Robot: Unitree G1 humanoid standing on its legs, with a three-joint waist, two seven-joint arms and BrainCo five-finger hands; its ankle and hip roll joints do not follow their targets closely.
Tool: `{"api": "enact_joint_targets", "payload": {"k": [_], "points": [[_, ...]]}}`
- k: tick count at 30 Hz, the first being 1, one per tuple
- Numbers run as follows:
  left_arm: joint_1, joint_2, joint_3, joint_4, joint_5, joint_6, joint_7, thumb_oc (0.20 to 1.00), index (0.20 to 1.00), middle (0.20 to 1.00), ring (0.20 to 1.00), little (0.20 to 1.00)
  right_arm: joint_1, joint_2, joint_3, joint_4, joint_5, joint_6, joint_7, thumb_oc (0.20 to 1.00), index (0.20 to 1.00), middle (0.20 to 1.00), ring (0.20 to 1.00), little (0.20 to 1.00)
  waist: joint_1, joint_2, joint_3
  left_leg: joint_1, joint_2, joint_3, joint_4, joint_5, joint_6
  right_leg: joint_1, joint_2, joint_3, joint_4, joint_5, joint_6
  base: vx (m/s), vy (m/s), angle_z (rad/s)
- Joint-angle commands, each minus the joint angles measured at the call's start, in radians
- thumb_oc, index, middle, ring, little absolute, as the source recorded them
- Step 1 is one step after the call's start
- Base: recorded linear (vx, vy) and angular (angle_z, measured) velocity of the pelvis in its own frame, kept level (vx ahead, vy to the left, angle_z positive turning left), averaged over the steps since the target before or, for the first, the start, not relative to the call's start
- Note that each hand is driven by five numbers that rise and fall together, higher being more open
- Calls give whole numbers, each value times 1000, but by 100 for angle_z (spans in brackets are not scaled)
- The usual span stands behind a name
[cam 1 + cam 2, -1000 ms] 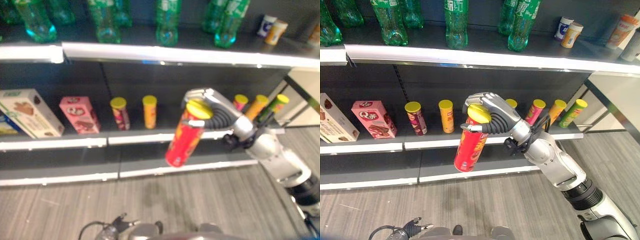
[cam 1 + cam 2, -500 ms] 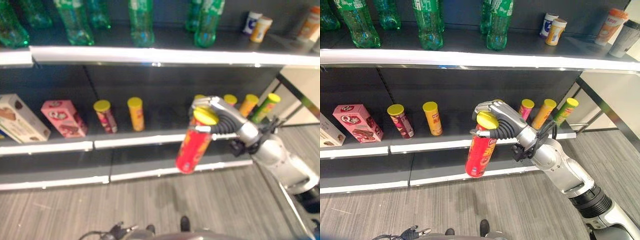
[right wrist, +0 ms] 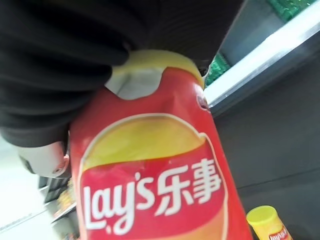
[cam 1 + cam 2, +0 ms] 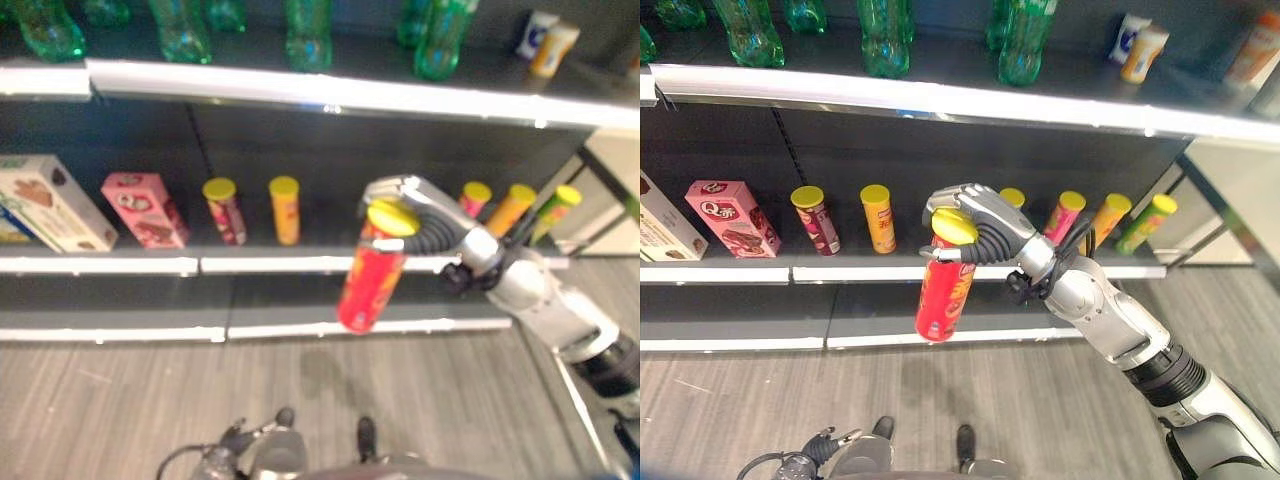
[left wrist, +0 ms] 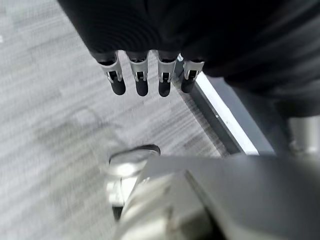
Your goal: Put the goods on the table back onto the shelves and tidy them up.
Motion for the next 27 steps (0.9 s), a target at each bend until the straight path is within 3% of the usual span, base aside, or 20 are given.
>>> {"api": "enact_joint_targets", "payload": {"k": [1,9,17,27], "points": [[46,31,-51,7,45,-21,-6,1000,1000,1000,1000,1000,-15,68,-45,-10,-81,5,-67,200,200,200,200,200,16,-10,-97,-60,45,-33,-135,125,-5,70,-37,5,70,-66,39,50,238,5],[45,40,14,49,-23,-4,2,1000,1000,1000,1000,1000,-14,167,-9,130,-194,53,-103,200,200,200,200,200,47,-24,-73,-71,23,-11,-120,106,13,24,-64,24,46,-20,57,-18,77,-10],[49,17,-26,24,-20,-13,22,1000,1000,1000,1000,1000,-41,240,41,319,-291,91,-180,200,200,200,200,200,82,-27,-60,-80,22,-49,-140,111,16,34,-59,-5,19,-21,53,5,-6,11],[15,19,-93,6,-67,-27,61,1000,1000,1000,1000,1000,-275,384,150,689,-368,155,-320,200,200,200,200,200,158,-15,-20,-109,-4,-106,-138,109,15,34,-69,-55,18,-40,55,4,6,16]]}}
